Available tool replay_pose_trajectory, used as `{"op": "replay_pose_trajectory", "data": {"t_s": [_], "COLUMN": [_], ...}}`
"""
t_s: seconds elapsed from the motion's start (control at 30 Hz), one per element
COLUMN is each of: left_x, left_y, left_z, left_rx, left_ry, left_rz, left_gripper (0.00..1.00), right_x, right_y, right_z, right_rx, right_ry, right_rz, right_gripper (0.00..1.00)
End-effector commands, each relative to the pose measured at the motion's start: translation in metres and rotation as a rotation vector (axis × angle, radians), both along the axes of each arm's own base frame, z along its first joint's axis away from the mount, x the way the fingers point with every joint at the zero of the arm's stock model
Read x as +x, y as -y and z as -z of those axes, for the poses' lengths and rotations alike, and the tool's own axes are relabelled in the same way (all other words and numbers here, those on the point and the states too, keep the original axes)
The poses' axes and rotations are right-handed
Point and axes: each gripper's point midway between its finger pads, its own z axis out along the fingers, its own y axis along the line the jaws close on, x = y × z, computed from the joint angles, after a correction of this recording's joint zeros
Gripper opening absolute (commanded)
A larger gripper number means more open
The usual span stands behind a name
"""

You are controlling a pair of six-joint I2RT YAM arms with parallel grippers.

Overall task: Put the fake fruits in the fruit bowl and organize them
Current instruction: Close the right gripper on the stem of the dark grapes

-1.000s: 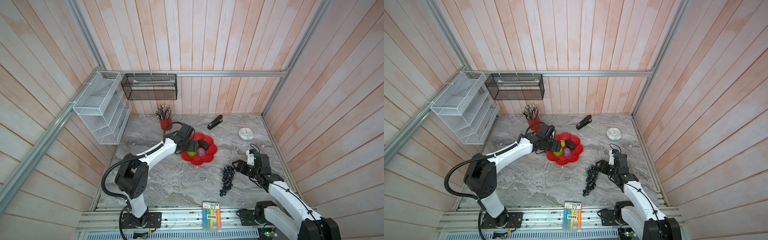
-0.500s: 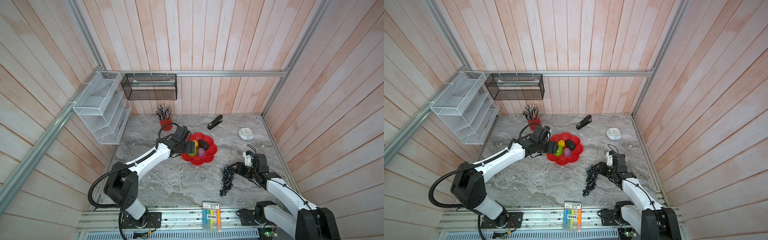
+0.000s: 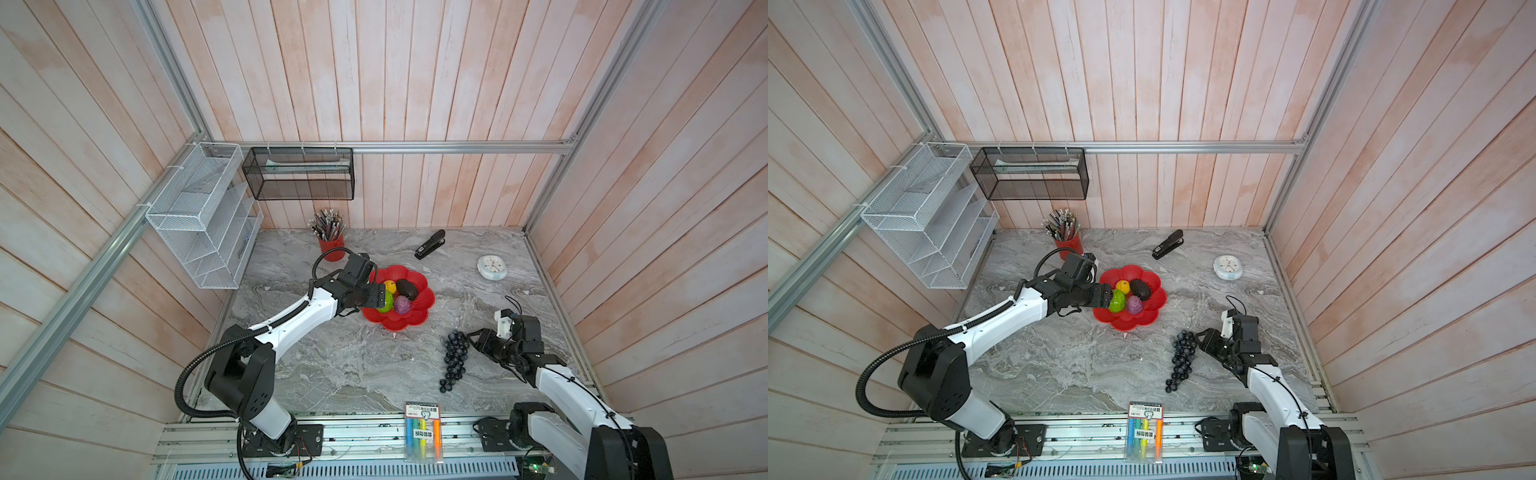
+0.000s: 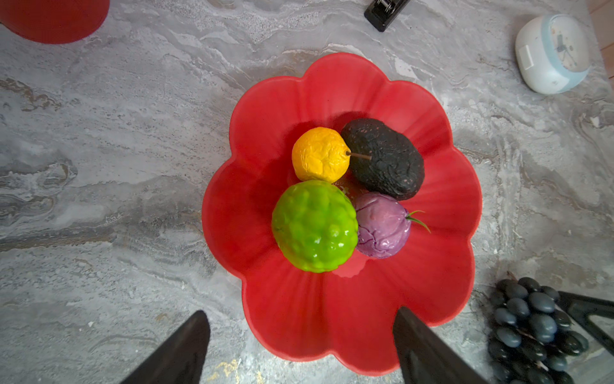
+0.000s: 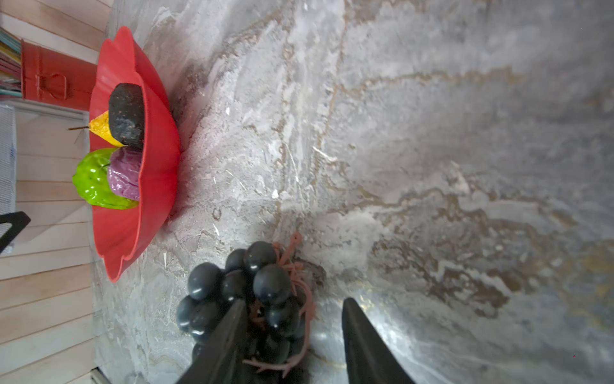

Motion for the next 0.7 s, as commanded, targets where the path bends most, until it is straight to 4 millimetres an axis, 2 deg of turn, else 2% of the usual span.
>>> {"op": "replay_pose_trajectory", "data": {"t_s": [0.0, 0.33, 0.67], "left_x": [0.0, -0.004, -0.005], "left_y": [0.001, -0.002, -0.002], "left_z": [-0.013, -0.012, -0.012], "left_rx": [-0.033, -0.031, -0.035], "left_ry": [0.031, 0.017, 0.012], "left_rz": [-0.005, -0.012, -0.014], "left_gripper": [0.89, 0.89, 0.89], "right_x": [0.001, 0.007, 0.012], "right_y": [-0.003, -0.011, -0.018], "right_z": [-0.001, 0.0, -0.003], "right_rx": [0.089, 0.156, 0.191], "right_ry": [0.009, 0.025, 0.028], "right_rz": [0.012, -0.017, -0.07], "right_gripper": [0.46, 0.36, 0.11]}}
